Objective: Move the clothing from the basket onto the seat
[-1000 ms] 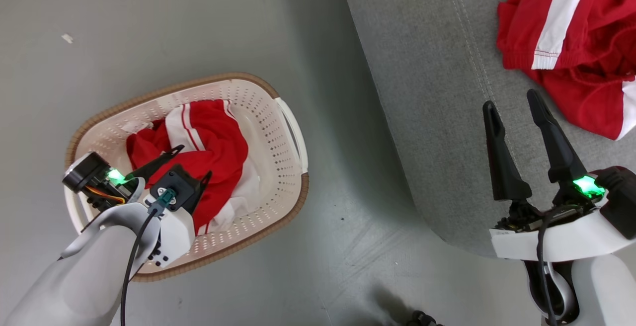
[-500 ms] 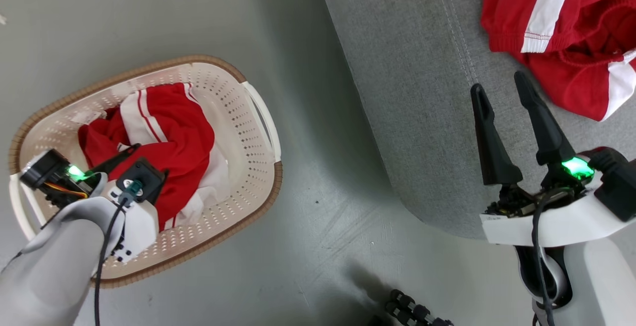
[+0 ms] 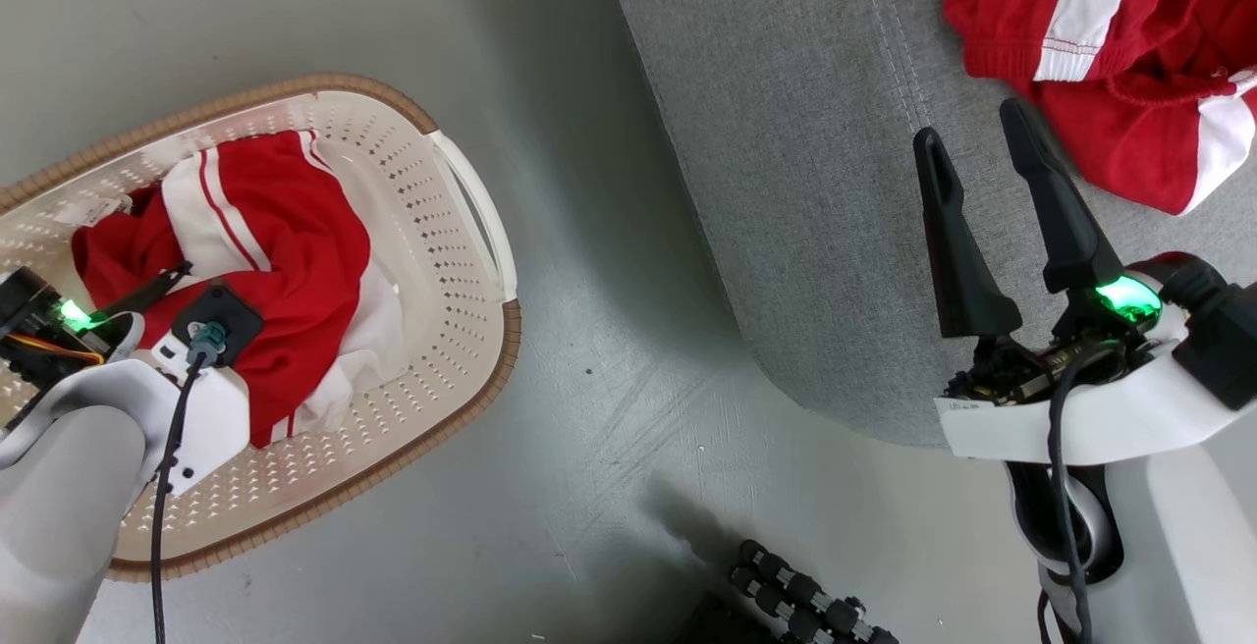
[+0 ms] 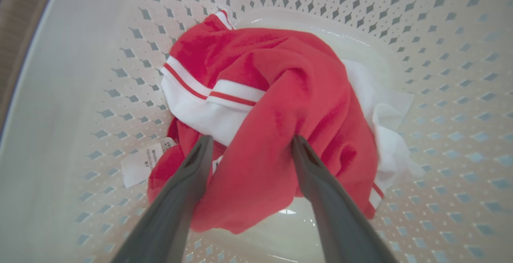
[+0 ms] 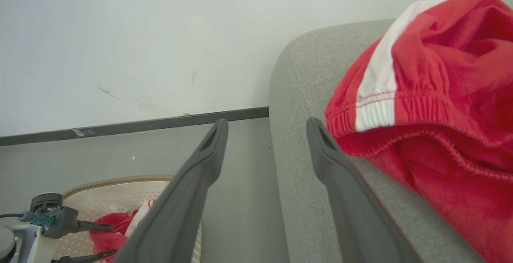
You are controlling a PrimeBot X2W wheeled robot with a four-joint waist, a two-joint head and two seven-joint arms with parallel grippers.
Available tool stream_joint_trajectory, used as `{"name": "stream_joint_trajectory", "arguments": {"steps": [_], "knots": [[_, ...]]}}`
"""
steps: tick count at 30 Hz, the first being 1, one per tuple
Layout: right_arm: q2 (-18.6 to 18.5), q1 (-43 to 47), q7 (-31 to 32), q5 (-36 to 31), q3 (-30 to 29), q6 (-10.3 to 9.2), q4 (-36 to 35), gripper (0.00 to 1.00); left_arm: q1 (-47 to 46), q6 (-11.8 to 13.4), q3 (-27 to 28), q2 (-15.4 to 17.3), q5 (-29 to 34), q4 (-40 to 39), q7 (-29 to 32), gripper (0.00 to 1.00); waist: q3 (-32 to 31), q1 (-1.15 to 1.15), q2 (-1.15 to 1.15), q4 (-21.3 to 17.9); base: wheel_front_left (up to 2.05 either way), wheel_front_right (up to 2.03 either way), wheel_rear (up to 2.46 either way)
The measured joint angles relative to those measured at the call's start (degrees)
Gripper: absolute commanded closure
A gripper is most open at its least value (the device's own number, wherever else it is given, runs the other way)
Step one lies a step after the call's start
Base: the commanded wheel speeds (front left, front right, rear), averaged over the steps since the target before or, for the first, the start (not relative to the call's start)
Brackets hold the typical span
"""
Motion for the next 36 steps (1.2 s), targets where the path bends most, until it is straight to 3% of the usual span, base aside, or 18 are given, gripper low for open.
{"name": "stream_joint_trajectory", "arguments": {"steps": [6,7,8,9,10,26,36], "knots": [[0.0,-2.04,0.0,0.81,0.3,0.0,0.03,0.0,-0.36,0.01,0.03,0.26,0.12,1.26,1.98,0.0,1.42,0.0,0.0,-0.75,0.0,0.0,0.0],[0.0,-2.2,0.0,0.82,0.31,0.0,0.02,0.0,-0.37,0.01,0.03,0.16,0.12,1.26,1.99,0.14,1.61,0.0,0.0,-0.84,0.0,0.0,0.0],[0.0,-2.21,0.0,0.88,0.33,0.0,0.04,0.0,-0.37,0.01,0.03,0.04,0.12,1.25,2.0,0.67,1.79,0.0,0.0,-0.92,0.0,0.0,0.0],[0.0,-2.2,0.0,1.01,0.35,0.0,0.07,0.0,-0.38,0.01,0.02,-0.09,0.12,1.25,2.0,0.94,1.96,0.0,0.0,-1.0,0.0,0.0,0.0],[0.0,-2.23,0.0,1.27,0.35,0.0,0.07,0.0,-0.41,0.01,0.01,-0.22,0.11,1.23,2.0,1.0,2.11,0.0,0.0,-1.05,0.0,0.0,0.0],[0.0,-5.91,-0.42,1.1,-1.01,0.0,1.21,0.0,-0.04,0.03,4.71,-4.67,-7.71,-3.48,-4.79,1.0,0.44,0.0,0.0,0.53,0.0,0.0,0.0],[-0.02,-8.01,-0.42,-0.85,-1.07,0.0,2.99,0.0,3.37,1.79,10.73,-7.27,-15.02,-9.66,-9.85,1.0,-2.67,0.0,0.0,3.54,0.0,0.0,0.0]]}}
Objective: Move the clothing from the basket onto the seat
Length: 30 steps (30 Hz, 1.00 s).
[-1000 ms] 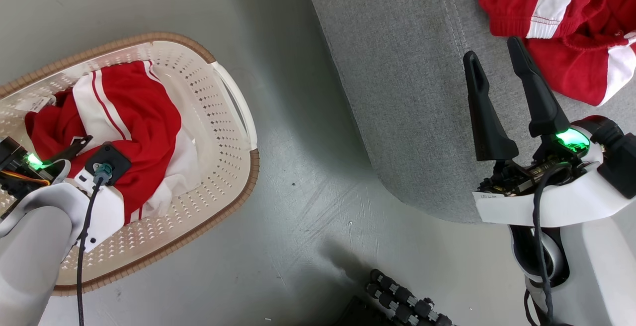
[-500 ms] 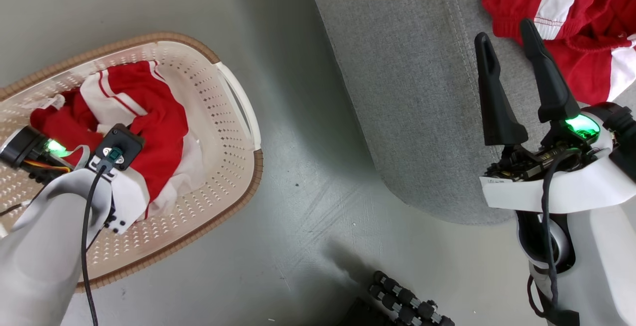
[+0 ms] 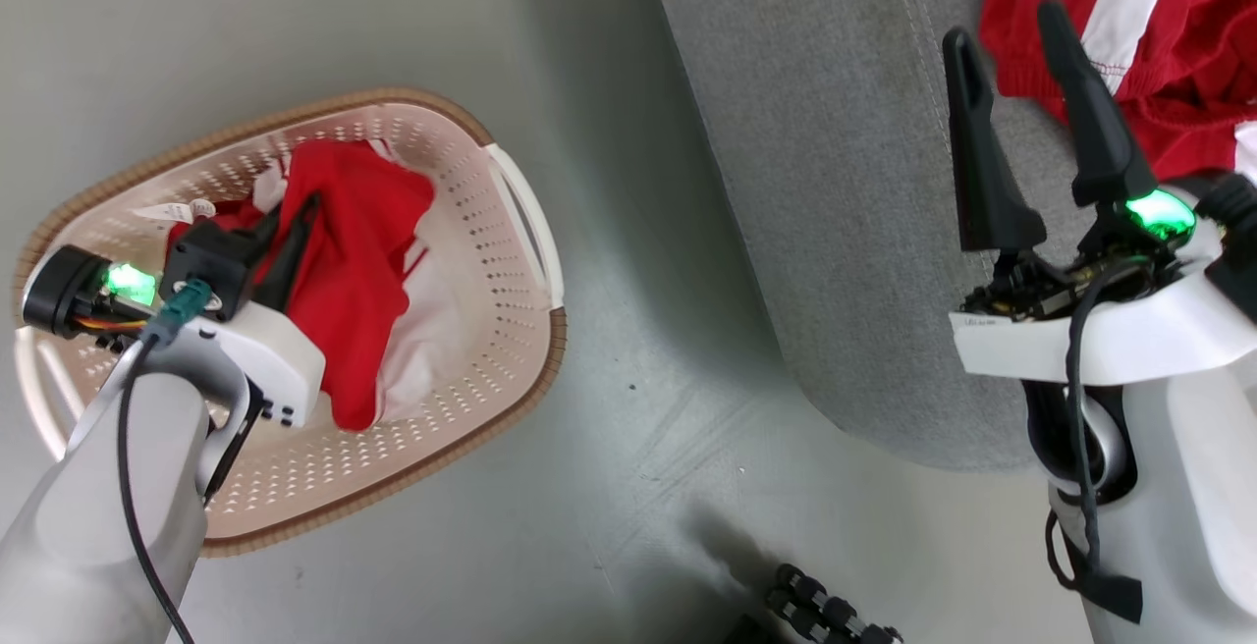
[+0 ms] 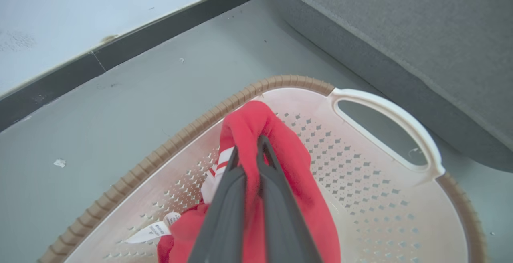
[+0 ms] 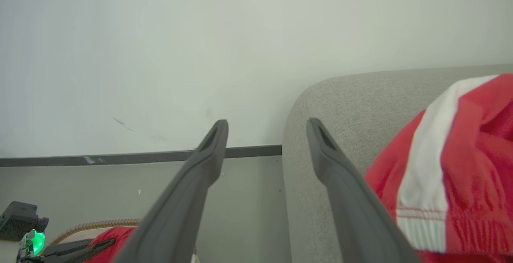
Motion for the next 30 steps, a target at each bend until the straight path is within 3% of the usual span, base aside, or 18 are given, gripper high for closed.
{"name": "stream_joint_trajectory", "arguments": {"steps": [30], "knots": [[-0.29,-0.52,0.0,-7.06,-0.32,0.0,9.49,0.0,9.28,4.5,9.12,-2.41,-8.15,-18.35,-4.34,1.0,-14.96,0.0,0.0,9.68,0.0,0.0,0.0]]}}
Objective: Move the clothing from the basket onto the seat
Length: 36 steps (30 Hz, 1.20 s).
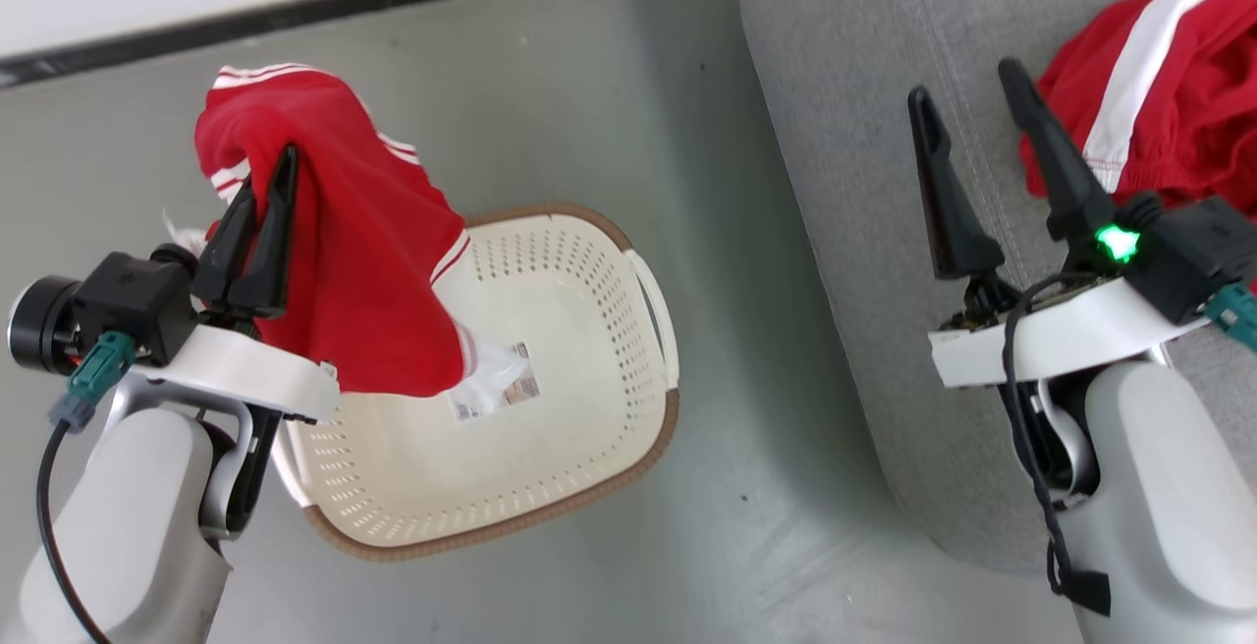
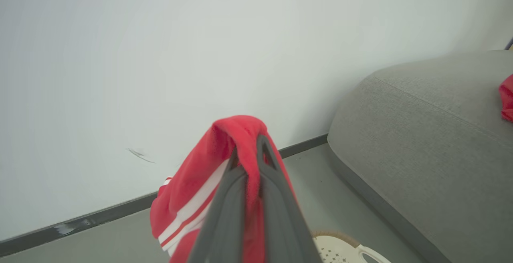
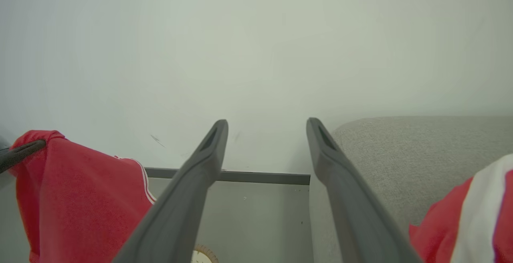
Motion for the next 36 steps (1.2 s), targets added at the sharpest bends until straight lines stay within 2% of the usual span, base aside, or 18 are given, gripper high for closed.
{"name": "stream_joint_trajectory", "arguments": {"steps": [23,30,36], "knots": [[-0.02,11.24,0.0,-4.14,-0.07,0.0,4.81,0.0,11.76,3.03,1.31,-0.52,-2.5,-6.26,1.02,1.0,-16.26,0.0,0.0,6.08,0.0,0.0,0.0],[-0.22,13.01,0.0,-6.5,6.45,0.0,6.94,0.0,11.93,3.03,-0.13,-0.52,-2.49,-9.18,2.69,1.0,-20.49,0.0,0.0,7.63,0.0,0.0,0.0],[-2.13,13.76,0.0,-6.5,12.45,0.0,8.67,0.0,11.88,2.77,-1.75,-0.52,-2.47,-11.45,4.41,1.0,-23.59,0.0,0.0,8.97,0.0,0.0,0.0]]}}
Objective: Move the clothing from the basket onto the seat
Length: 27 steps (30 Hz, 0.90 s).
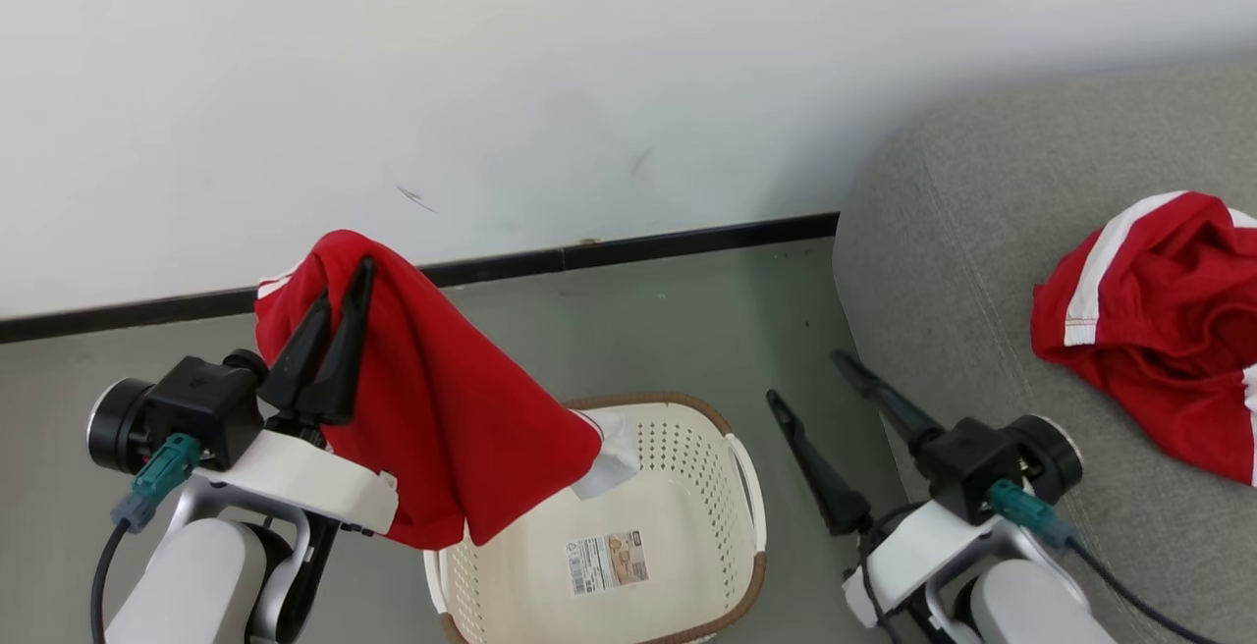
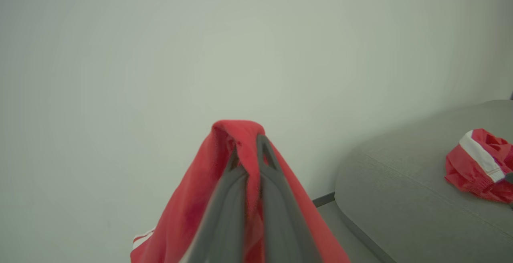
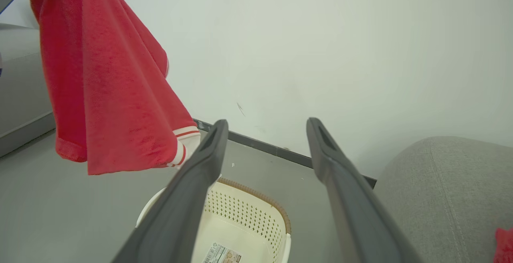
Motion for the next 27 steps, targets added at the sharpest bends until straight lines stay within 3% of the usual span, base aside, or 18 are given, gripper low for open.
{"name": "stream_joint_trajectory", "arguments": {"steps": [10,27], "knots": [[-3.23,-0.67,0.01,0.54,12.38,0.0,3.71,0.0,-0.04,-0.08,-2.9,-0.88,0.0,-3.01,3.87,1.0,-4.04,0.0,0.0,1.93,0.0,0.0,0.0],[-3.01,-9.35,0.01,8.06,27.77,0.0,12.41,0.0,-0.38,-0.09,-8.29,-2.88,0.26,-10.0,9.72,1.0,-7.21,0.0,0.0,5.78,0.0,0.0,0.0]]}}
